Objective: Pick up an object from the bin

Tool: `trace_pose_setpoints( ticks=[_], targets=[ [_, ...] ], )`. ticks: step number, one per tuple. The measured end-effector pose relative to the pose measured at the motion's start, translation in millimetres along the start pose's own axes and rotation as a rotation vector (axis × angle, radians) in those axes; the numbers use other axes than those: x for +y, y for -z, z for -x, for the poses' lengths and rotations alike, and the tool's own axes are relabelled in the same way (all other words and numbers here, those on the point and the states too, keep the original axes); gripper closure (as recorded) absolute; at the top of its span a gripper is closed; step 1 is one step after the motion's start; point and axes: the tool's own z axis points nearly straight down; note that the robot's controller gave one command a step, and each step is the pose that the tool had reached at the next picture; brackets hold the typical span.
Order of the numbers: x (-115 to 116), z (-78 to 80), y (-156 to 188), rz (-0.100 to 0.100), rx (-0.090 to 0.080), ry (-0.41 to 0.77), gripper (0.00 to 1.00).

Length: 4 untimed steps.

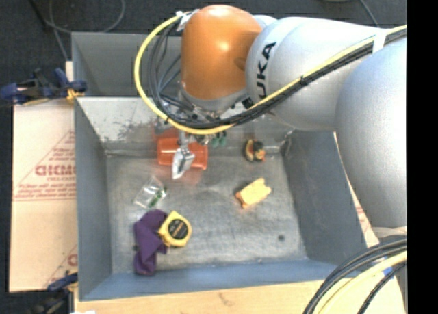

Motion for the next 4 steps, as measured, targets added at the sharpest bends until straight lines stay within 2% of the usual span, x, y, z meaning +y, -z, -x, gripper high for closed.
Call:
trace_pose_setpoints(
  ticks=[1,2,3,4],
  targets=[
    [-4.3,-51.4,-60.1,0.0,0.001,0.125,0.0],
    [6.1,-77.5,-78.4,-0.001,0.003,0.338,0.0],
    [23.2,-110.3,-51.1,0.004,0.01,0.453,0.0],
    [27.6,-100.2,-71.4,0.002,0.002,0.672,0.0]
  ],
)
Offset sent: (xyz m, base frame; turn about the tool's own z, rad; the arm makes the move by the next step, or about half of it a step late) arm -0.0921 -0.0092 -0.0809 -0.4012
